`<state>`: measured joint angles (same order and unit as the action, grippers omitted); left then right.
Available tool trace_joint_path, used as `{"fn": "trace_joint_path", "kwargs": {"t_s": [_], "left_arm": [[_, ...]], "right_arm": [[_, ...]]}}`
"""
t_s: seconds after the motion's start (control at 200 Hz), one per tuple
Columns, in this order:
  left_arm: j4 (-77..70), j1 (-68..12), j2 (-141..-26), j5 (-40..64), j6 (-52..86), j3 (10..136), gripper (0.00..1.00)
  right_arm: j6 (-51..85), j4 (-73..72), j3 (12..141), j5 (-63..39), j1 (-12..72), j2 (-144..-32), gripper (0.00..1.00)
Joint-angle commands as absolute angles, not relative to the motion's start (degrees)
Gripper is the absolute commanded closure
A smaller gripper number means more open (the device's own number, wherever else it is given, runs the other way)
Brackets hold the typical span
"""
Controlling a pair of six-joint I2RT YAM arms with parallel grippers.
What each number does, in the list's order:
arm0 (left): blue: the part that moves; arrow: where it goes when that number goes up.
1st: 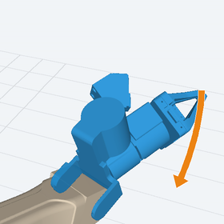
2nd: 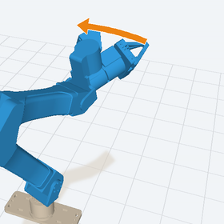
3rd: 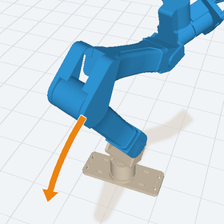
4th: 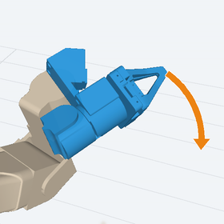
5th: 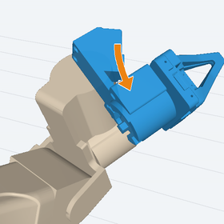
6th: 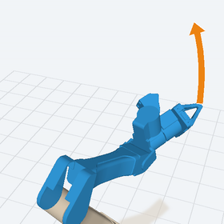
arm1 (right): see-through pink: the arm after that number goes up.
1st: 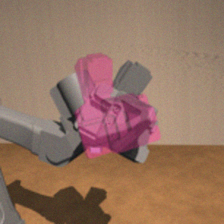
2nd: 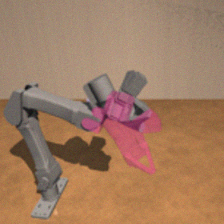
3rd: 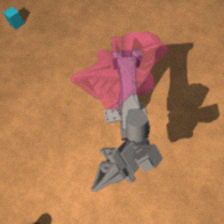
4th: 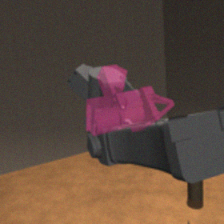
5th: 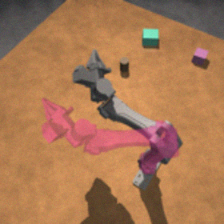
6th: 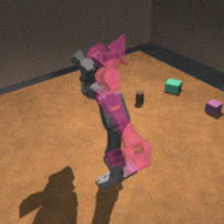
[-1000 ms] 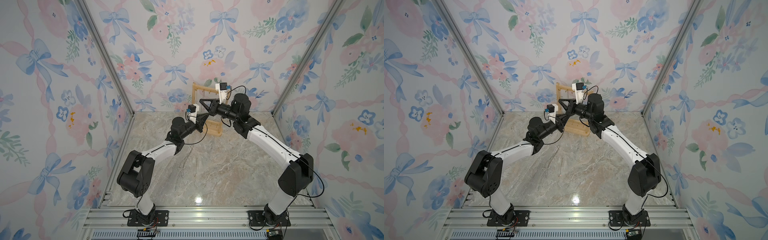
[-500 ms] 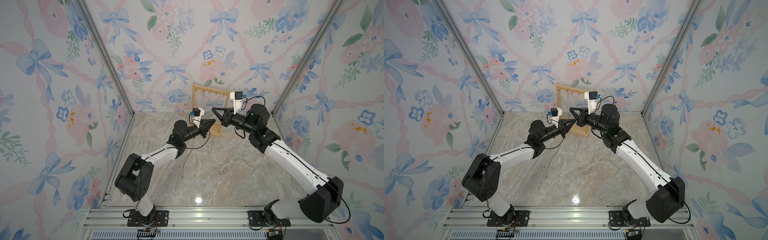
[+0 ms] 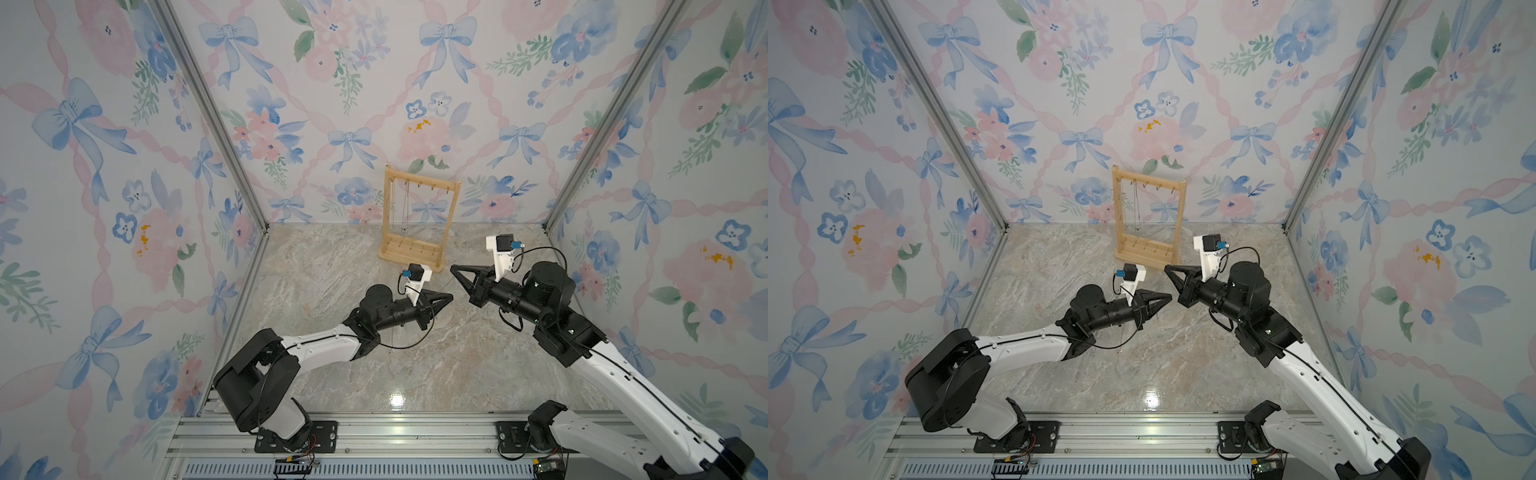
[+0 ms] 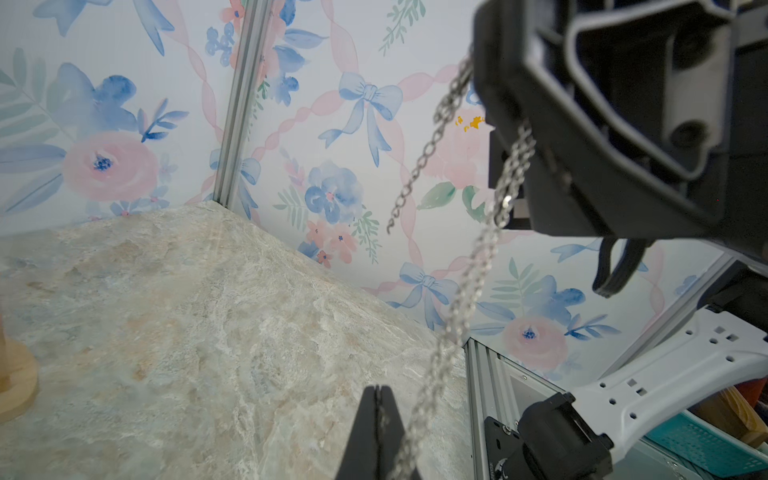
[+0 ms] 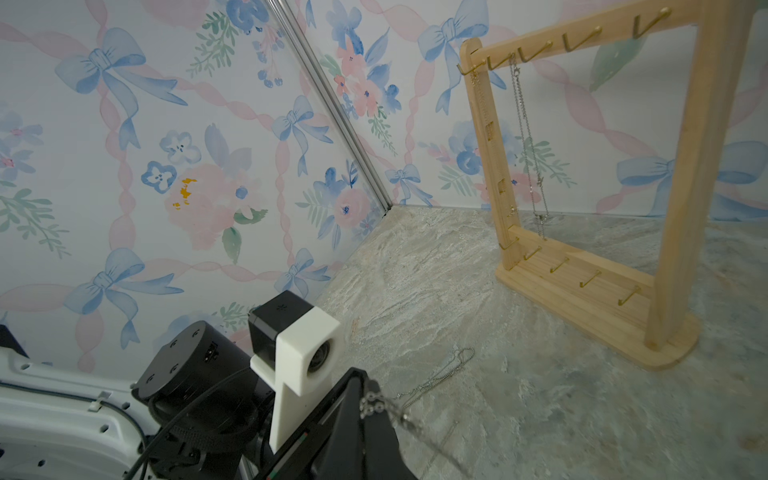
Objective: Take the necklace off the jewelry display stand
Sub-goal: Place the necklace at the center of the board.
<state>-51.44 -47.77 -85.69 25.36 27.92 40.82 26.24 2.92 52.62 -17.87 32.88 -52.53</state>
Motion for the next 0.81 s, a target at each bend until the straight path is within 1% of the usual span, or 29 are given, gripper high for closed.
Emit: {"fn": "trace_joint_path", "kwargs": {"t_s": [0.0,0.19,0.365,0.56,0.8], "left_arm": [[-49.8,-50.1,-83.8,21.6,32.0,35.8,1.0],[-49.8,-55.0,-82.3,16.0,39.5,28.9,1.0],[-49.8,-58.5,-83.9,12.1,46.7,22.6,1.0],[-49.7,-60.3,-87.2,10.1,51.4,19.6,1.0],[-49.7,-60.3,-94.8,8.5,54.1,21.1,1.0]], "right_arm": [[25.0,5.1,50.6,-13.6,34.9,-48.0,1.0],[24.1,9.3,44.4,-9.5,39.3,-44.3,1.0],[25.1,7.3,37.6,-7.4,41.7,-45.0,1.0],[24.3,2.4,34.7,-6.5,43.3,-52.3,1.0],[23.3,-0.1,38.9,-2.6,46.8,-63.9,1.0]]}}
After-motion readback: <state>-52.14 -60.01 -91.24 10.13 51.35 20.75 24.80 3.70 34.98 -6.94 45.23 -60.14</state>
